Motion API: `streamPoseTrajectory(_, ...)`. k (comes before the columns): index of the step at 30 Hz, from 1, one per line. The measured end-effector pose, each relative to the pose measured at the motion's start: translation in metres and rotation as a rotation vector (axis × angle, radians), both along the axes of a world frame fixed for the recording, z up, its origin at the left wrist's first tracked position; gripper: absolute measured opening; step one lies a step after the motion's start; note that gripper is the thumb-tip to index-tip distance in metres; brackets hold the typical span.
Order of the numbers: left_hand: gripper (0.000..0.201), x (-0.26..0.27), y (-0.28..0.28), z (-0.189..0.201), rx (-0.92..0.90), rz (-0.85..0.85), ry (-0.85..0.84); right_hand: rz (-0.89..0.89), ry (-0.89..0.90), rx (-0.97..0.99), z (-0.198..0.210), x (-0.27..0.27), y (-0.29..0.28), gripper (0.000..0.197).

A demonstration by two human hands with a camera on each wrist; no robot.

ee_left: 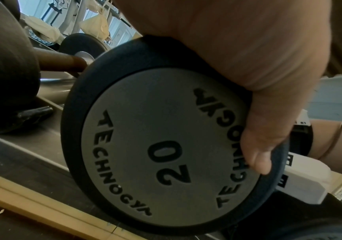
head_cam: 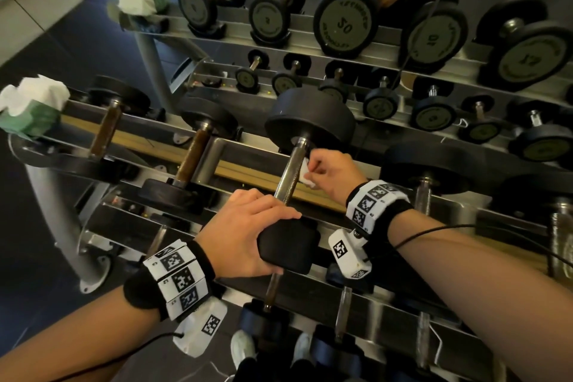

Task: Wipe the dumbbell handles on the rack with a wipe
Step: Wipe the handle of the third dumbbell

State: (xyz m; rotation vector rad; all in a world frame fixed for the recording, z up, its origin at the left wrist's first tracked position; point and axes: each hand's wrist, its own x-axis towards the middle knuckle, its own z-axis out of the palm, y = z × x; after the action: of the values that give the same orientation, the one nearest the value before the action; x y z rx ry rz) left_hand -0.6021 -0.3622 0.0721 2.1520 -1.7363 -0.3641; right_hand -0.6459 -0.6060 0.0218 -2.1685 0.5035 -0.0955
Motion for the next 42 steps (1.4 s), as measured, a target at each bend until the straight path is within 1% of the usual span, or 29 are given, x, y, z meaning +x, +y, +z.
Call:
streamPoseTrajectory(1,0.084,0.000,0.000,0.000,0.005,0.001,-0.002,0.038,0.017,-0.026,0.000,-0.002,0.004,0.036)
streamPoseTrajectory(3,0.084,-0.001,0.000,0.000,0.008,0.005,-0.005,0.117,0.037,0.010,-0.001,-0.008,0.012,0.033)
streamPoseTrajectory(5,0.084,0.000,0.000,-0.001,0.011,0.008,-0.008,0.205,0.060,0.004,-0.001,-0.016,0.020,0.025)
streamPoseTrajectory(7,0.084,0.000,0.000,0.000,0.021,0.010,-0.011,0.239,0.079,-0.022,0.001,-0.019,0.021,0.019)
streamPoseTrajectory(9,0.084,0.000,0.000,0.000,0.019,0.010,-0.002,0.156,0.087,0.037,0.005,-0.016,0.013,0.023)
streamPoseTrajectory(12,0.084,0.000,0.001,-0.001,0.018,0.011,0.015,-0.090,0.040,0.122,0.012,-0.009,-0.007,0.028)
streamPoseTrajectory(14,0.084,0.001,0.001,-0.002,0.016,0.010,0.008,-0.123,0.023,0.095,0.012,-0.006,-0.007,0.027)
streamPoseTrajectory(19,0.085,0.002,0.001,-0.005,-0.002,-0.003,-0.014,0.041,0.026,-0.052,0.010,-0.008,0.014,0.026)
streamPoseTrajectory(22,0.086,0.004,0.003,-0.008,-0.016,-0.018,-0.009,0.320,0.121,-0.110,0.011,-0.018,0.025,0.027)
streamPoseTrajectory(23,0.087,0.007,0.005,-0.010,-0.025,-0.012,0.009,0.380,0.175,-0.112,0.012,-0.021,0.028,0.024)
streamPoseTrajectory(24,0.087,0.009,0.008,-0.011,-0.033,0.004,0.041,0.392,0.208,-0.105,0.012,-0.024,0.030,0.022)
streamPoseTrajectory(25,0.088,0.012,0.012,-0.014,-0.042,0.030,0.089,0.357,0.219,-0.094,0.014,-0.026,0.029,0.020)
streamPoseTrajectory(26,0.089,0.014,0.017,-0.016,-0.055,0.068,0.152,0.285,0.218,-0.069,0.017,-0.028,0.027,0.020)
streamPoseTrajectory(28,0.092,0.017,0.025,-0.023,-0.075,0.156,0.276,0.110,0.198,0.040,0.027,-0.033,0.020,0.025)
streamPoseTrajectory(29,0.094,0.018,0.027,-0.026,-0.082,0.192,0.322,0.050,0.179,0.090,0.033,-0.038,0.018,0.027)
streamPoseTrajectory(30,0.096,0.019,0.029,-0.029,-0.088,0.219,0.358,0.018,0.161,0.118,0.038,-0.045,0.018,0.027)
streamPoseTrajectory(32,0.101,0.021,0.030,-0.036,-0.086,0.248,0.416,-0.013,0.159,0.150,0.045,-0.058,0.027,0.021)
streamPoseTrajectory(35,0.106,0.024,0.032,-0.043,-0.033,0.266,0.515,-0.041,0.219,0.094,0.047,-0.073,0.049,0.010)
streamPoseTrajectory(39,0.098,0.027,0.035,-0.047,0.026,0.285,0.573,-0.124,0.201,0.065,0.045,-0.075,0.071,0.008)
streamPoseTrajectory(42,0.100,0.027,0.034,-0.049,0.028,0.298,0.592,-0.240,0.168,0.111,0.039,-0.074,0.085,0.008)
